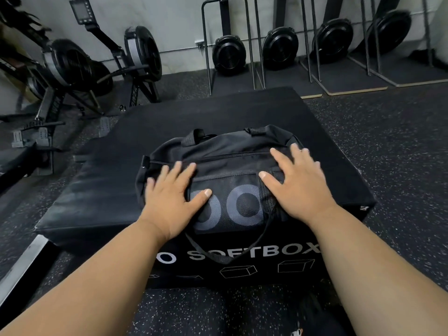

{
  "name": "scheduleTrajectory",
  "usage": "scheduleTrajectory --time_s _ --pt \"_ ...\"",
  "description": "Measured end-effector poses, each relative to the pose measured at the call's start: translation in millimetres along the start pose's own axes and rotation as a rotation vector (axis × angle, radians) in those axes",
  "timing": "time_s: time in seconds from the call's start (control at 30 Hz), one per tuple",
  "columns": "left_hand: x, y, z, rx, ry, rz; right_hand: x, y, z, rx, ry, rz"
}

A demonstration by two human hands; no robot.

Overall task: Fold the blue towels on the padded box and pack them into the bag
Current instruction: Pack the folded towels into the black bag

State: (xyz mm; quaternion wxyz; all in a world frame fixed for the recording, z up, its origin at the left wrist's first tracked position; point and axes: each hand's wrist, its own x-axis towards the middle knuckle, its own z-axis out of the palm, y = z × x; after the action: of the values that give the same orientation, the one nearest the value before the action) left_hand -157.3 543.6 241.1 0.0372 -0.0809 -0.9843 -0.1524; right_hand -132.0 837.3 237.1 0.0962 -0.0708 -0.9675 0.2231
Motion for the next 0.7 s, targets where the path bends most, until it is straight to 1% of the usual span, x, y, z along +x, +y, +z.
scheduleTrajectory --time_s 0.07,0.13,0.2,0.23,0.27,0.33,0.4,0.53,0.7 --pt "-14 -10 1 -0.066 0.084 -0.142 -6 6 -6 0.054 0.035 0.144" --pt "-26 -18 0 -0.196 0.083 -0.276 -7 12 -11 0.244 -0.048 0.295" --pt "-31 -21 -3 -0.431 0.041 -0.327 -8 14 -11 0.331 -0.146 0.357" --pt "-32 -22 -5 -0.541 0.001 -0.322 -8 13 -10 0.331 -0.157 0.358" --pt "-32 -23 -7 -0.586 -0.047 -0.295 -8 12 -9 0.332 -0.151 0.348" --pt "-29 -28 -5 -0.538 -0.122 -0.22 -7 9 -8 0.345 -0.129 0.307" --pt "-26 -30 -2 -0.492 -0.146 -0.181 -7 10 -4 0.358 -0.117 0.264" --pt "-10 -39 9 -0.456 -0.049 -0.14 5 7 4 0.447 -0.06 0.21" --pt "40 -59 3 -0.418 0.071 -0.137 42 -8 23 0.567 -0.05 0.179"
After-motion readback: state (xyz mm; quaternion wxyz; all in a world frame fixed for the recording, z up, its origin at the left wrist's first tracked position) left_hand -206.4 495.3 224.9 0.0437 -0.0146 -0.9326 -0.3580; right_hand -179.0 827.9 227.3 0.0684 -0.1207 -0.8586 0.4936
